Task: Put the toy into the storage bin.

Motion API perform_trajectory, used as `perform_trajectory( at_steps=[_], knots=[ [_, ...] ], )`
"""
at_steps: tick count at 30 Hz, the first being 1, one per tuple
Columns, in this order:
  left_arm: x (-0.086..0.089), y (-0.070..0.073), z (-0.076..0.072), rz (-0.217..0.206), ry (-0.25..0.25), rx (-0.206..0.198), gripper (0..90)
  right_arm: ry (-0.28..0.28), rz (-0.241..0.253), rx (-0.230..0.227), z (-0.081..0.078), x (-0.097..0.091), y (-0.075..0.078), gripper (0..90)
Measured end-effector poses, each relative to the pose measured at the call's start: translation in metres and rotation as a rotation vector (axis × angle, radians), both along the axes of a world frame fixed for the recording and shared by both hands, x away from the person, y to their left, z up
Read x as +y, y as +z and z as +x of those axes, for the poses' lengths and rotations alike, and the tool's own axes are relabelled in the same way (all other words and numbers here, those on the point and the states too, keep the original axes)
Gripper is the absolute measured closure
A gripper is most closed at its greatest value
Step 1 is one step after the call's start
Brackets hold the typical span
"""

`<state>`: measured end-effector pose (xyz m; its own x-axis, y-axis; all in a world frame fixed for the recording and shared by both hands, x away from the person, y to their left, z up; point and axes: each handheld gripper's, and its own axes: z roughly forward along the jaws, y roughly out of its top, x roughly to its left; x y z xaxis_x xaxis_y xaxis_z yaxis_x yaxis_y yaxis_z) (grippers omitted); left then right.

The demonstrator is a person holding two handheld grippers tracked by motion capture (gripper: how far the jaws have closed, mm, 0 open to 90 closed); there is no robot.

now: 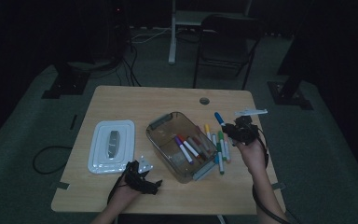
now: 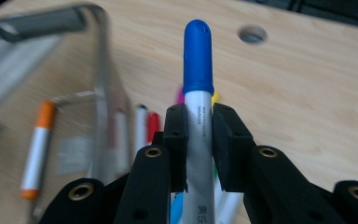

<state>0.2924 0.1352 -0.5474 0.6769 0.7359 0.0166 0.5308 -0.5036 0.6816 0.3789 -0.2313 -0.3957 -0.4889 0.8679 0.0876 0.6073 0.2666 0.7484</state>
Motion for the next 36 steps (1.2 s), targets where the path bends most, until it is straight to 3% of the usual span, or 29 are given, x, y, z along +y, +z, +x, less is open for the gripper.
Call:
perform_trajectory(
  at_steps=[8,16,22,28,36],
  knots=[
    [0.000,0.000,0.000,-0.001,0.001,0.000,0.4,0.127,0.020,-0.025,-0.003,0.040,0.026,76.5],
    [0.000,0.000,0.000,-0.002,0.001,0.002,0.4,0.256,0.023,-0.014,-0.003,0.085,0.031,76.5],
    [0.000,0.000,0.000,0.000,-0.001,0.003,0.4,0.332,-0.002,0.027,0.000,0.117,0.023,76.5],
    [0.000,0.000,0.000,-0.003,0.001,0.002,0.4,0.383,-0.037,0.103,0.007,0.145,0.002,76.5],
    [0.000,0.000,0.000,-0.002,0.001,0.001,0.4,0.430,-0.096,0.193,0.014,0.166,-0.022,76.4]
  ],
)
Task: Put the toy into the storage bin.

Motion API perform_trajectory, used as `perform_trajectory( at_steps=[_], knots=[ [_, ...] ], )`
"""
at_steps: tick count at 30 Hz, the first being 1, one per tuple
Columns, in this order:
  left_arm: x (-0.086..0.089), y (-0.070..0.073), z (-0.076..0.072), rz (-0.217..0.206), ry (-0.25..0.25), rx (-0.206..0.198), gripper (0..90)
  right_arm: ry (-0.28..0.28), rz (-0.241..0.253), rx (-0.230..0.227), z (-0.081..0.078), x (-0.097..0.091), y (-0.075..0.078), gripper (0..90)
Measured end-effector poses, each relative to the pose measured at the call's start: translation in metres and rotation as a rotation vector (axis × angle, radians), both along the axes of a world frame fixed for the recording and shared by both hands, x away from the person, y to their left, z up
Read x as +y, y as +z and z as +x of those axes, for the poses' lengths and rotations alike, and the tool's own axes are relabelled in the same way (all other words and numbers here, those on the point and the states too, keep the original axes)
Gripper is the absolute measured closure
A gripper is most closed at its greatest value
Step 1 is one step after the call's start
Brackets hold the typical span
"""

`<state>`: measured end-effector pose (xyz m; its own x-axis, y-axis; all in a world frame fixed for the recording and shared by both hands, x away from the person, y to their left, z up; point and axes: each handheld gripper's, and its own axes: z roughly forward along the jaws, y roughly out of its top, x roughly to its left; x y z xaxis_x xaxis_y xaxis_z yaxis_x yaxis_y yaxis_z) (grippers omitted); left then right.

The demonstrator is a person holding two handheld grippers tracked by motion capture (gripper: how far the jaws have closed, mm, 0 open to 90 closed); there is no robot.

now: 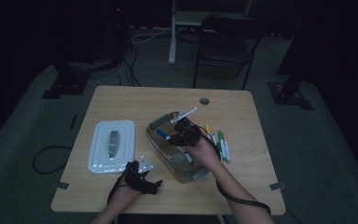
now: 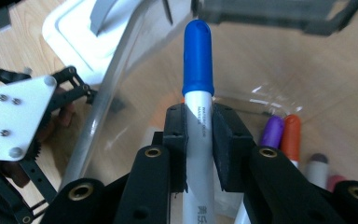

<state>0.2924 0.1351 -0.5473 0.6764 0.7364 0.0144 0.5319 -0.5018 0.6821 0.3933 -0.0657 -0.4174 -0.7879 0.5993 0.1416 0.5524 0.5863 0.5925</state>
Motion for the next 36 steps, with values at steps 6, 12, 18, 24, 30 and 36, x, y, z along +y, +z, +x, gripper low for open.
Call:
perform_trajectory(
  at_steps=[6,12,18,24,30,36],
  knots=[
    [0.000,0.000,0.000,0.001,0.000,0.000,0.4,0.021,-0.053,0.037,0.006,0.010,-0.011,76.4],
    [0.000,0.000,0.000,0.001,0.000,0.000,0.4,0.052,-0.105,0.073,0.012,0.022,-0.020,76.5],
    [0.000,0.000,0.000,0.001,0.001,-0.001,0.4,0.084,-0.148,0.129,0.016,0.030,-0.031,76.4],
    [0.000,0.000,0.000,-0.001,-0.002,0.000,0.5,0.102,-0.192,0.162,0.018,0.034,-0.037,76.4],
    [0.000,0.000,0.000,0.000,-0.003,0.000,0.4,0.105,-0.185,0.199,0.020,0.034,-0.039,75.7],
    [0.000,0.000,0.000,-0.001,-0.002,-0.001,0.4,0.089,-0.167,0.175,0.020,0.031,-0.035,69.8]
  ],
)
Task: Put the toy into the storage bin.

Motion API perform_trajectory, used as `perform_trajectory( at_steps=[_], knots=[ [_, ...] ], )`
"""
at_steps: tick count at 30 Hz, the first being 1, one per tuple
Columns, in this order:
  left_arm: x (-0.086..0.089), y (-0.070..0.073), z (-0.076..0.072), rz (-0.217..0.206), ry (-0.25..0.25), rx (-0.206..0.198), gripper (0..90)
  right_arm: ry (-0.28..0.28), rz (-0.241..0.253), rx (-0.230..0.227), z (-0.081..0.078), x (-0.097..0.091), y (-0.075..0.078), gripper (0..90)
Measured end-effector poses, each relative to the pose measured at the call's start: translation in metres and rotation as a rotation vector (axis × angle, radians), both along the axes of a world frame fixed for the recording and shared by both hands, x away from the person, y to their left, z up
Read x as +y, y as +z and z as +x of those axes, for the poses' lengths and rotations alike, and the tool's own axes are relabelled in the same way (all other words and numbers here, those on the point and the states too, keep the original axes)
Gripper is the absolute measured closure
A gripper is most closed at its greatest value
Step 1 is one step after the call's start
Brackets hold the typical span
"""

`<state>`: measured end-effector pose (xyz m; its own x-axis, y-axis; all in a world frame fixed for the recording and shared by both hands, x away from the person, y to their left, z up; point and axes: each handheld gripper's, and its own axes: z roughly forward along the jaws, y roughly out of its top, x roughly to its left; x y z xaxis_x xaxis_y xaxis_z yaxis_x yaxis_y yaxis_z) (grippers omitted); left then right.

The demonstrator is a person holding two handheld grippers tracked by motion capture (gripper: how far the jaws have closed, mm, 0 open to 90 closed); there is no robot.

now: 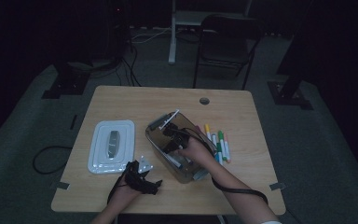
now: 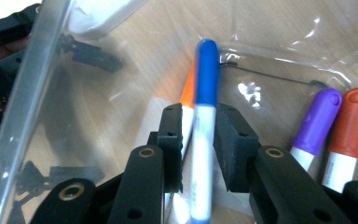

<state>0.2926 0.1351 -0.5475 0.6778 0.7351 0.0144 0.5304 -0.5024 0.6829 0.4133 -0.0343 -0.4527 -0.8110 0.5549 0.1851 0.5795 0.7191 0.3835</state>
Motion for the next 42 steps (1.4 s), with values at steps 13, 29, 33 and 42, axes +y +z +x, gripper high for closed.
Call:
perform_trajectory(
  at_steps=[13,29,33,42],
  knots=[
    [0.000,0.000,0.000,0.001,-0.001,0.002,0.5,-0.076,0.173,-0.097,-0.008,-0.036,0.036,46.9],
    [0.000,0.000,0.000,-0.001,0.000,0.000,0.4,-0.347,0.299,-0.306,-0.034,-0.143,0.059,36.1],
    [0.000,0.000,0.000,0.002,-0.001,0.000,0.4,-0.448,0.313,-0.342,-0.038,-0.168,0.056,31.8],
    [0.000,0.000,0.000,0.000,-0.001,0.002,0.4,-0.564,0.362,-0.326,-0.039,-0.215,0.030,32.8]
  ],
)
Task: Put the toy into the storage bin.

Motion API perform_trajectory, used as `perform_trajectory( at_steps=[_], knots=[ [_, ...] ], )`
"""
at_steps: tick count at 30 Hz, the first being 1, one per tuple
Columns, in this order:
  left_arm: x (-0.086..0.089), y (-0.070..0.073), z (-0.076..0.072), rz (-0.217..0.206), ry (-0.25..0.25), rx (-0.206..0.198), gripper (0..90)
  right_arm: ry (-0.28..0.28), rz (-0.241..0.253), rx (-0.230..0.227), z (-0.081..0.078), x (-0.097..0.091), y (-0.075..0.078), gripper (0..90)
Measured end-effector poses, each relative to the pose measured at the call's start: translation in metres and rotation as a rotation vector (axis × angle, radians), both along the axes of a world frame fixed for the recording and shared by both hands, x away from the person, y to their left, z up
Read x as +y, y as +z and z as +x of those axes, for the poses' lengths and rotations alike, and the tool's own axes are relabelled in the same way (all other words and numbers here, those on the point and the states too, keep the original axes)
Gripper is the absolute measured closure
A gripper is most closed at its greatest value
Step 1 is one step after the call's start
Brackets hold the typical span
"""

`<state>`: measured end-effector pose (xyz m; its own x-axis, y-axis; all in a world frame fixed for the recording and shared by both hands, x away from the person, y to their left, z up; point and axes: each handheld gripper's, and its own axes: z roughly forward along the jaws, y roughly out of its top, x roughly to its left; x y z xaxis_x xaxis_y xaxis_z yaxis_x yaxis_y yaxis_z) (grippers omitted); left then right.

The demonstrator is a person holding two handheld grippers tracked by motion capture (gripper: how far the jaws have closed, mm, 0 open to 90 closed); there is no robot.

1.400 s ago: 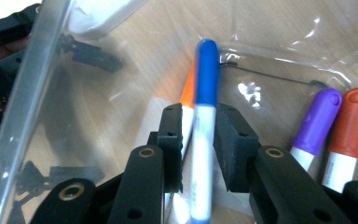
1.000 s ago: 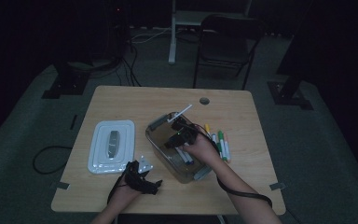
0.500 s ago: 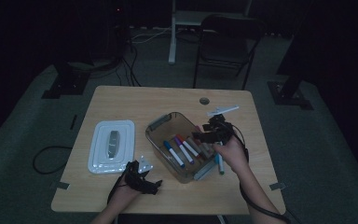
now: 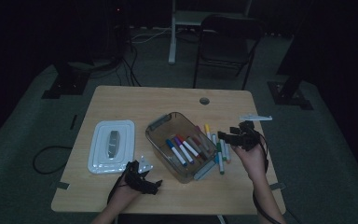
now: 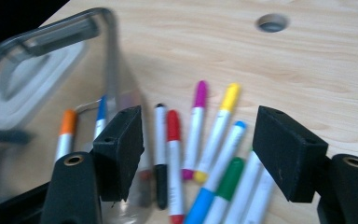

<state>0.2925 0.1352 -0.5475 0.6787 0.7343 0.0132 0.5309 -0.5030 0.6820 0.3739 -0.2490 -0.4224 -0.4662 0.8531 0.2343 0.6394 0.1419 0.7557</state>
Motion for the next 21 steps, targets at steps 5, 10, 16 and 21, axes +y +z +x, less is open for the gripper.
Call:
perform_trajectory(
  at_steps=[5,10,16,21],
  knots=[
    [0.000,0.000,0.000,0.000,0.000,0.000,0.4,-0.074,-0.032,0.032,0.005,-0.016,-0.022,30.9],
    [0.000,0.000,0.000,0.000,0.000,0.000,0.4,-0.118,-0.100,0.082,0.015,-0.023,-0.047,30.6],
    [0.000,0.000,0.000,0.000,0.000,0.000,0.4,-0.149,-0.135,0.149,0.026,-0.024,-0.070,50.5],
    [0.000,0.000,0.000,-0.001,0.000,0.000,0.4,-0.150,-0.186,0.192,0.033,-0.016,-0.082,61.0]
  ],
)
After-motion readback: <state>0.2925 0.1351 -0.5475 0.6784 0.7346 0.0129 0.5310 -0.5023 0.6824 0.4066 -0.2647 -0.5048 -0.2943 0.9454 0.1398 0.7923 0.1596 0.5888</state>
